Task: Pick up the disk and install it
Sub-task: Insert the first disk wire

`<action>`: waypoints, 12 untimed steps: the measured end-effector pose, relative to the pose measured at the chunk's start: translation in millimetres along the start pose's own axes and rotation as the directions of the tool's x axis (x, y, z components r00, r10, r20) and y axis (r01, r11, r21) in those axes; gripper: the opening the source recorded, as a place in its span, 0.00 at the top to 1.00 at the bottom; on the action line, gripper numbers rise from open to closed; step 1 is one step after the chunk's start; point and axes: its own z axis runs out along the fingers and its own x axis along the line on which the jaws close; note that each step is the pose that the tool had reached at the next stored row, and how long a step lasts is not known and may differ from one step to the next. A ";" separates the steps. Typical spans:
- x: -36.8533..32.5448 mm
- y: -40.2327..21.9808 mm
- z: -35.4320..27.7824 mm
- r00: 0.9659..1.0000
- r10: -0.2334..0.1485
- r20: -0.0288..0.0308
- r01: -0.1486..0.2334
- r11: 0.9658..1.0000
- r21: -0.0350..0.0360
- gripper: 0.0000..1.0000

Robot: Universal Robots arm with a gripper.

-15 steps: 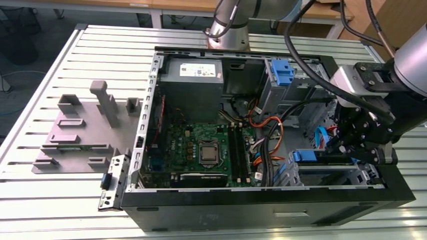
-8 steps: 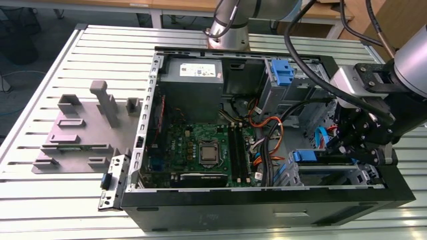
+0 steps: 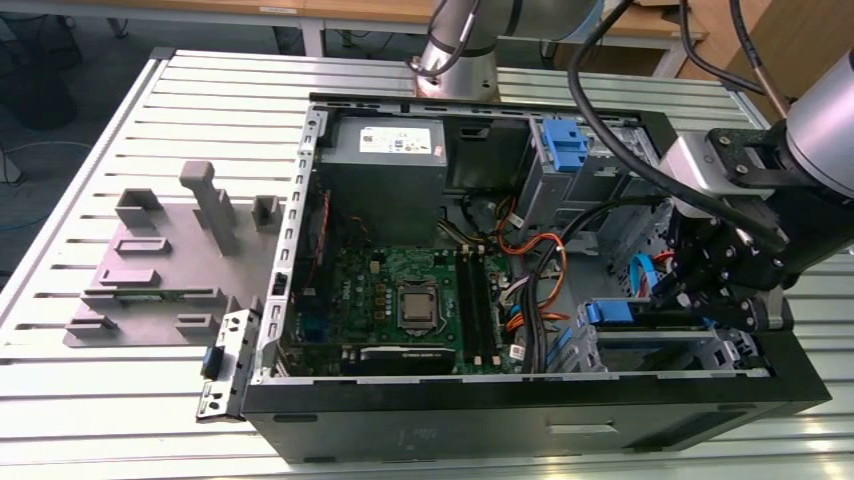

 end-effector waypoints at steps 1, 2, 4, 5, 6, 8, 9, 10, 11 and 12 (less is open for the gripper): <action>0.0 0.0 0.0 1.000 0.000 0.000 0.000 1.000 0.000 0.84; 0.0 0.0 0.0 1.000 0.000 0.000 0.000 1.000 0.000 0.84; 0.0 0.0 0.0 1.000 0.000 0.000 0.000 1.000 0.000 0.84; 0.0 0.0 -0.2 1.000 0.000 0.000 0.000 1.000 0.000 0.84; 0.0 0.0 -0.2 1.000 0.000 0.000 0.000 1.000 0.000 0.84; 0.0 0.0 -0.3 1.000 0.000 0.000 0.000 1.000 0.000 0.84; 0.0 0.0 -0.3 1.000 0.000 0.000 0.000 1.000 0.000 0.84; 0.0 0.0 -0.5 1.000 0.000 0.000 0.000 1.000 0.000 0.84; 0.0 0.0 -0.8 1.000 0.000 0.000 0.000 1.000 0.000 0.84; -0.1 0.0 -1.0 1.000 0.000 0.000 0.000 1.000 0.000 0.84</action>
